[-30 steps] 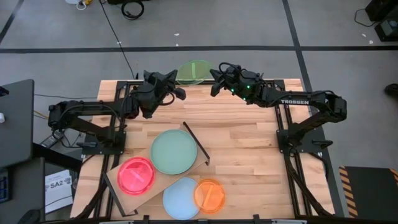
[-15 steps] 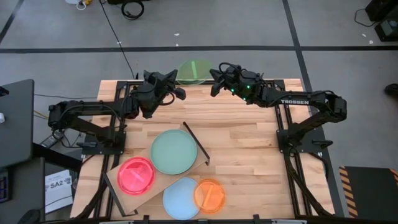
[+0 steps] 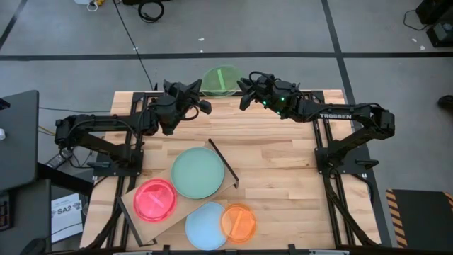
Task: Place and stack plates onto a shelf
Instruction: Stack the green plate on top of the pink plate on the shelf
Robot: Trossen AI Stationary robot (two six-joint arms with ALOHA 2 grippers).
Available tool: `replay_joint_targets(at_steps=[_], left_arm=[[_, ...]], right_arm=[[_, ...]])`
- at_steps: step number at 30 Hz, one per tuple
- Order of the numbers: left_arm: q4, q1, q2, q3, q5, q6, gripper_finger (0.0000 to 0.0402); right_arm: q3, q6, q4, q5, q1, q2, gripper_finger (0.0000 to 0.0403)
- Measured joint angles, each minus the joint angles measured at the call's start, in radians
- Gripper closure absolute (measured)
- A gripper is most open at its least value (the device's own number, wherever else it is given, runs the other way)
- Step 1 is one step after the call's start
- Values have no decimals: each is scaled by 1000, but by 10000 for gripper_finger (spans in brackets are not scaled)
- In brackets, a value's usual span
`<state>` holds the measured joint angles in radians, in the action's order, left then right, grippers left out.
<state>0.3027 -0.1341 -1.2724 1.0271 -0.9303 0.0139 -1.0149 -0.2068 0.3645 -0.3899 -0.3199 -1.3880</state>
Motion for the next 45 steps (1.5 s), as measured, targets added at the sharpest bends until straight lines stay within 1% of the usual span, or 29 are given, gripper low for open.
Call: replay_joint_targets(at_steps=[7,13,19,25,28,32,36,38,39,42,45], left_arm=[[-1,0,0,0,-5,-1,394],[-1,0,0,0,-43,-31,394],[5,0,12,0,-62,-42,395],[8,14,50,8,-59,-133,395],[12,47,78,33,-61,-177,395],[-26,112,124,73,-61,-217,395],[-155,191,170,145,-62,-204,395],[-262,234,189,182,-73,-173,395],[-296,256,193,205,-71,-147,395],[-469,317,214,268,-70,-61,395],[-668,373,224,336,-68,71,395]], right_arm=[[0,1,-4,0,0,1,275],[0,1,-40,2,0,15,252],[0,26,-214,2,0,107,239],[0,27,-434,1,0,217,240],[0,27,-519,-2,-4,258,240],[0,27,-586,-2,-10,287,240],[0,27,-611,-3,-11,289,240],[0,27,-608,-2,-11,283,240],[0,27,-608,-2,-11,281,240],[0,27,-607,-2,-11,271,240],[0,27,-605,-2,-11,265,240]])
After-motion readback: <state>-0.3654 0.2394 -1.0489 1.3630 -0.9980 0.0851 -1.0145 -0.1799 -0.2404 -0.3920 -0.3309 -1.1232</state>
